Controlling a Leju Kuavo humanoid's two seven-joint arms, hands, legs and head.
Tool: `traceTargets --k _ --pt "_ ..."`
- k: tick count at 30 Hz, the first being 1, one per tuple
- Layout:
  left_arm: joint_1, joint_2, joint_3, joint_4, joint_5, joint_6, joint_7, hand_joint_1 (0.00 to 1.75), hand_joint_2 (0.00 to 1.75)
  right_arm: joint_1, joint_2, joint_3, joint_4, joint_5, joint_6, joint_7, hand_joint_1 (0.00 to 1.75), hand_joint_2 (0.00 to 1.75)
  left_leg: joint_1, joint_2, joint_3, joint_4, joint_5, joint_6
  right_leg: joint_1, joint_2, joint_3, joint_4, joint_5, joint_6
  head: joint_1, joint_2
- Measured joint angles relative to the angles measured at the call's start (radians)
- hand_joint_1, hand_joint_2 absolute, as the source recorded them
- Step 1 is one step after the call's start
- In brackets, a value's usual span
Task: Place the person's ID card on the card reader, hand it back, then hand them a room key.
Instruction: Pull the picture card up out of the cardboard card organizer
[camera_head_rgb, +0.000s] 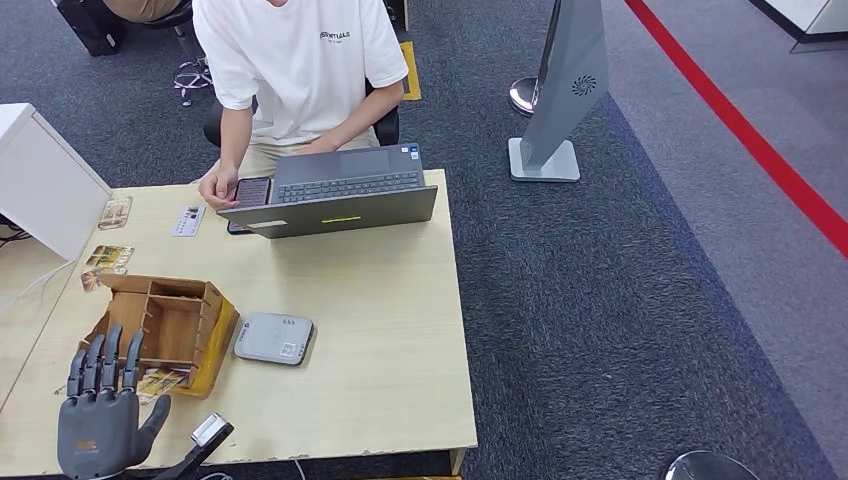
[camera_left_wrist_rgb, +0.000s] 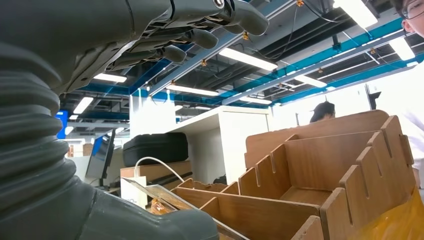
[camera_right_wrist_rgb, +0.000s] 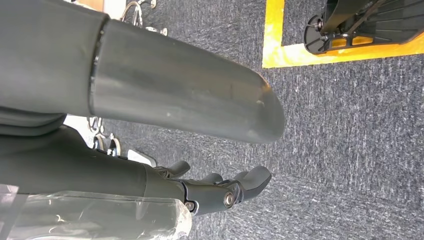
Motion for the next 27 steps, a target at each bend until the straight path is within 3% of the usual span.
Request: traceTargets --k 25,27 --pt "-0.055 0.018 0.088 0.11 -0.001 0.0 -0.001 0.0 1.75 -0.002 0.0 -0.001 0.0 0.02 0.004 0.0 0.0 0.0 0.0 0.0 0.0 0.0 0.0 0.0 0.0 0.0 0.0 0.0 0.0 0.0 0.0 0.0" --pt "-0.057 0.02 0.094 0.119 -0.001 0.0 -0.001 0.87 1.75 -0.002 0.0 -0.001 0.0 0.021 0.004 0.0 0.0 0.0 0.0 0.0 0.0 0.0 0.0 0.0 0.0 0.0 0.0 0.0 0.0 0.0 0.0 0.0"
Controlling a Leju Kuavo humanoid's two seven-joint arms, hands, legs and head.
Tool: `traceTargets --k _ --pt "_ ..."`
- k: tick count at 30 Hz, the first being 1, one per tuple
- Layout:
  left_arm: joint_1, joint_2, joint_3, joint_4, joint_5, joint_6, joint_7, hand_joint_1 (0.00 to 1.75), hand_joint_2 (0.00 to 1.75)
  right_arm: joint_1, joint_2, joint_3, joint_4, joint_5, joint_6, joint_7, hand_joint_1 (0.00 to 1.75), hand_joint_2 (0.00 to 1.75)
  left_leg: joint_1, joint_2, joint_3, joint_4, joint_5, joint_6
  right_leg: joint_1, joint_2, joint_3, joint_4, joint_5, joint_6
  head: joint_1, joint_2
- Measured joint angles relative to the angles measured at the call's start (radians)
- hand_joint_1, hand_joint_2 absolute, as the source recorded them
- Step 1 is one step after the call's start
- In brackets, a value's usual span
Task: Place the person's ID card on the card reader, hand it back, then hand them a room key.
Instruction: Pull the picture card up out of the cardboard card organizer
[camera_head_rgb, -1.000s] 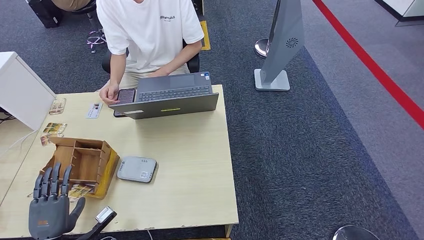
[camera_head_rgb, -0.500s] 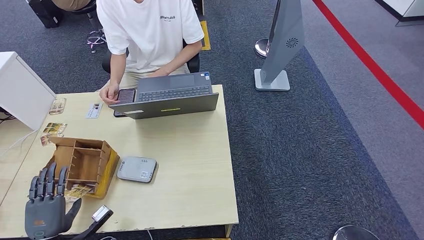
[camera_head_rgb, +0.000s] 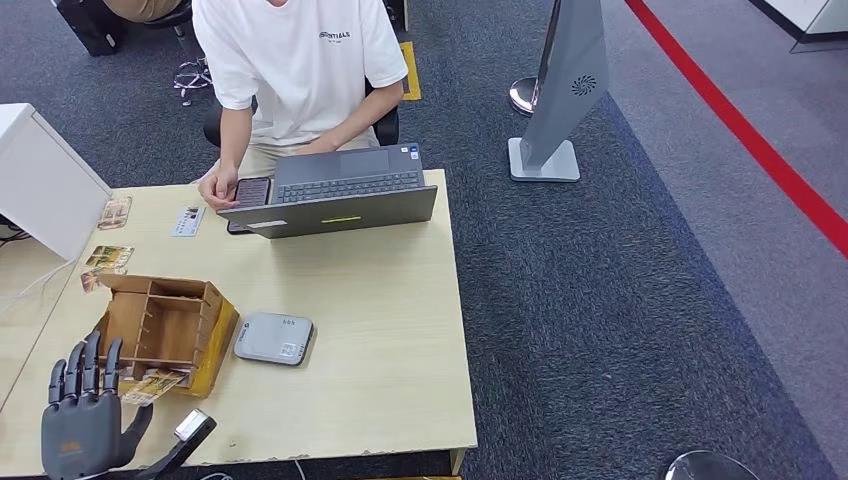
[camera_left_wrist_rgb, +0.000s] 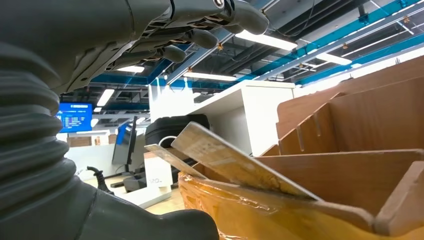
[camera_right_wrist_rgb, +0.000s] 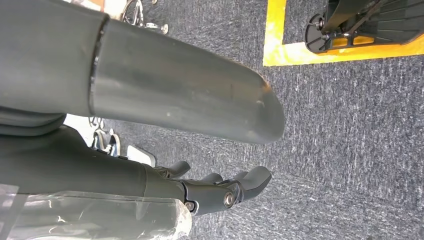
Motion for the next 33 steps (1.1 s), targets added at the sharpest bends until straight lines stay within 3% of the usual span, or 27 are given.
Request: traceTargets --k 2,33 --pt "-0.001 0.001 0.004 0.007 0.001 0.0 -0.001 1.75 1.75 0.0 0.0 0.0 0.0 0.0 0.0 0.0 0.0 0.0 0.0 0.0 0.0 0.0 0.0 0.0 0.0 0.0 0.0 0.0 0.0 0.0 0.0 0.0" --pt "-0.019 0.023 0.005 0.086 0.042 0.0 -0.006 1.75 1.75 -0.001 -0.001 -0.001 0.0 0.006 0.001 -0.003 0.0 0.0 0.0 0.0 0.0 0.0 0.0 0.0 0.0 0.0 0.0 0.0 0.0 0.0 0.0 0.0"
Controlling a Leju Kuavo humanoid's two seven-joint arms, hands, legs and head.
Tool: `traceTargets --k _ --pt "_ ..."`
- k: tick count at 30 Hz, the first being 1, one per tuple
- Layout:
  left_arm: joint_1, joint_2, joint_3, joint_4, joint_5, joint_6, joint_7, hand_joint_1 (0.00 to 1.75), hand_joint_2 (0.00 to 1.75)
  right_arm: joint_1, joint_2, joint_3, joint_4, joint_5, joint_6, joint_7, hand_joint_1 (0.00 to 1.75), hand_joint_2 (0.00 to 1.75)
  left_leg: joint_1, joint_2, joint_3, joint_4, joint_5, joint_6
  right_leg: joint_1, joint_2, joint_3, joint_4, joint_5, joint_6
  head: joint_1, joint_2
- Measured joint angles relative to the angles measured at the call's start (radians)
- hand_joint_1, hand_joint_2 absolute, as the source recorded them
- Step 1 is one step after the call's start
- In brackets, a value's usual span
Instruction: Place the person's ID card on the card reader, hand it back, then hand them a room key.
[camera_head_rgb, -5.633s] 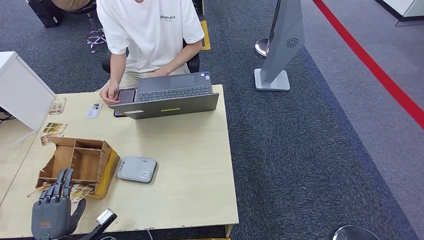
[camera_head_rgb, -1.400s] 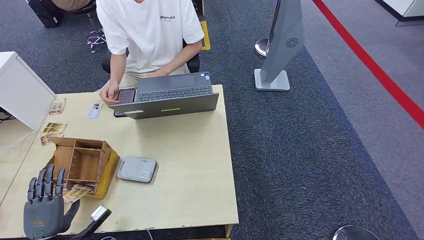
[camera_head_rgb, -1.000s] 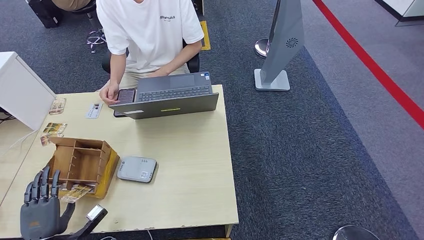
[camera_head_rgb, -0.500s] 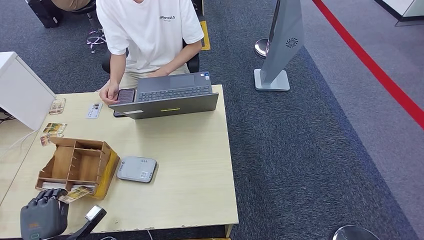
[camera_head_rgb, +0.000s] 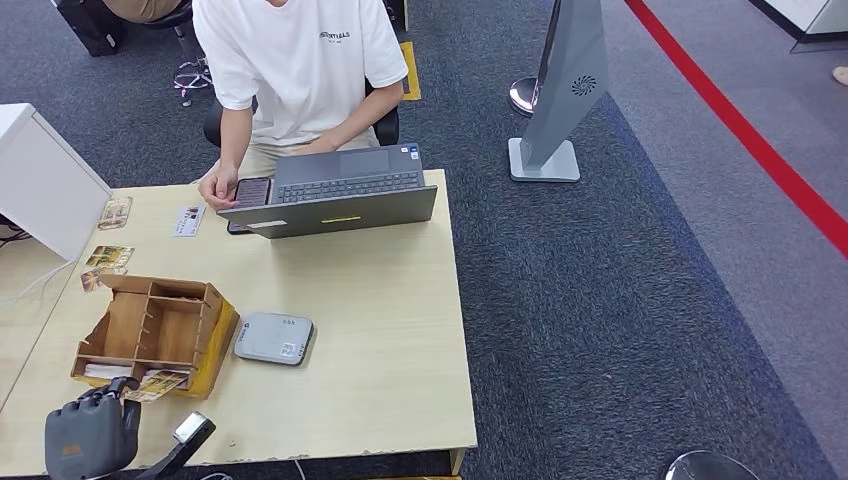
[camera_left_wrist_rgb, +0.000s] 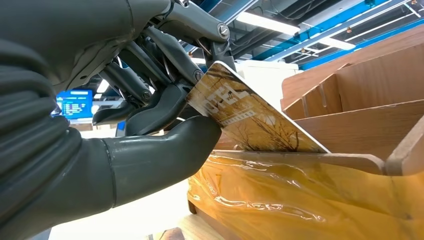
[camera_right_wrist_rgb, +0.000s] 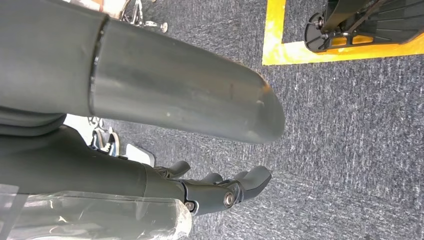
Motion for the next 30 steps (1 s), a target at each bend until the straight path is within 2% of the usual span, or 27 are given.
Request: traceTargets --k 21,30 --pt "-0.001 0.001 0.0 0.004 0.008 0.0 -0.003 1.75 1.75 0.0 0.0 0.0 0.0 0.0 0.0 0.0 0.0 0.0 0.0 0.0 0.0 0.0 0.0 0.0 0.0 0.0 0.0 0.0 0.0 0.0 0.0 0.0" --pt "0.009 -0.023 0.012 -0.045 -0.006 0.0 -0.077 1.75 1.75 0.0 0.0 -0.015 0.0 0.003 0.0 -0.003 0.0 0.0 0.0 0.0 0.0 0.0 0.0 0.0 0.0 0.0 0.0 0.0 0.0 0.0 0.0 0.0"
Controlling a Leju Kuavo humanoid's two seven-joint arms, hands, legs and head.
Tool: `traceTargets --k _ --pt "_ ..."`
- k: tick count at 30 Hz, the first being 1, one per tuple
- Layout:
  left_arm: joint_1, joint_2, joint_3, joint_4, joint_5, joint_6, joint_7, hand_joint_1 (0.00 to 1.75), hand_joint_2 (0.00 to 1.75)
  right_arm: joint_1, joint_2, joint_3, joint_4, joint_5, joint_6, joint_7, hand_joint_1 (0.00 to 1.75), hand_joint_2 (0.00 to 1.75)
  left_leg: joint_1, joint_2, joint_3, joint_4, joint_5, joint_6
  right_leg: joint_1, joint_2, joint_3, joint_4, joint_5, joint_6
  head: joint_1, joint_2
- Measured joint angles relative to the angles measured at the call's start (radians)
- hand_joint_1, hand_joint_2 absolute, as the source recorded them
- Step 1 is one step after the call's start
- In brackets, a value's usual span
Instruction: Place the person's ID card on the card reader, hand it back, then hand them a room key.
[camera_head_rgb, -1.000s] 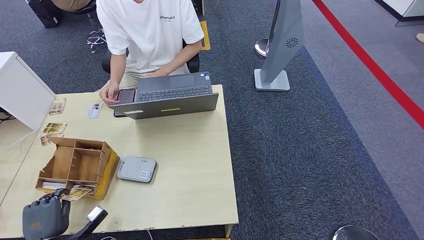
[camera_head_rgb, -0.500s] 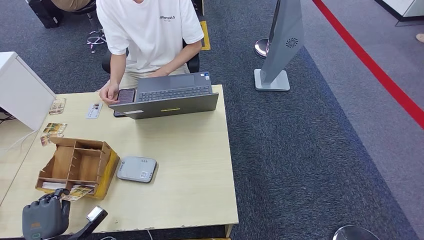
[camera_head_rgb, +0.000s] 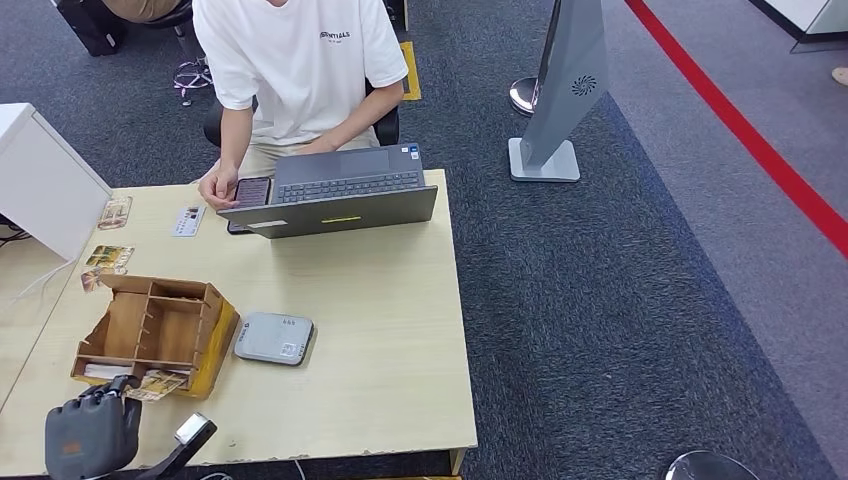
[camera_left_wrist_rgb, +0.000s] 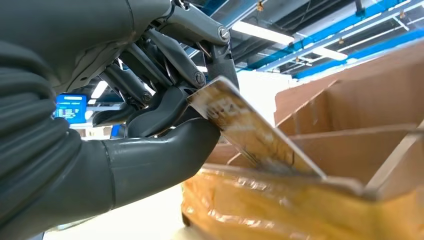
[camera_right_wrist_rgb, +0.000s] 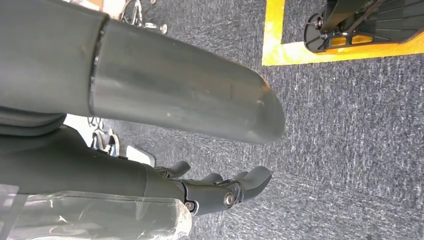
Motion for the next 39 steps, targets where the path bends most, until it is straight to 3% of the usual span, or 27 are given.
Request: traceTargets --k 5,12,16,39 --pt "0.049 -0.04 -0.029 -0.106 -0.004 0.0 0.023 1.75 1.75 0.0 0.0 -0.01 0.0 -0.005 -0.004 0.0 0.0 0.0 0.0 0.0 0.0 0.0 0.0 0.0 0.0 0.0 0.0 0.0 0.0 0.0 0.0 0.0" --pt "0.149 -0.053 -0.202 -0.306 -0.018 0.0 0.113 1.75 1.75 0.0 0.0 -0.033 0.0 -0.015 -0.004 -0.003 0.0 0.0 0.0 0.0 0.0 0.0 -0.001 0.001 0.0 0.0 0.0 0.0 0.0 0.0 0.0 0.0" --pt "0.172 -0.051 -0.256 -0.363 -0.016 0.0 0.137 1.75 1.75 0.0 0.0 -0.035 0.0 -0.015 -0.005 -0.004 0.0 0.0 0.0 0.0 0.0 0.0 -0.001 0.001 0.0 0.0 0.0 0.0 0.0 0.0 0.0 0.0" --pt "0.19 -0.044 -0.305 -0.411 -0.015 0.0 0.137 1.75 1.75 0.0 0.0 -0.035 0.0 -0.015 -0.005 -0.004 0.0 0.0 0.0 0.0 0.0 0.0 0.0 0.0 0.0 0.0 0.0 0.0 0.0 0.0 0.0 0.0"
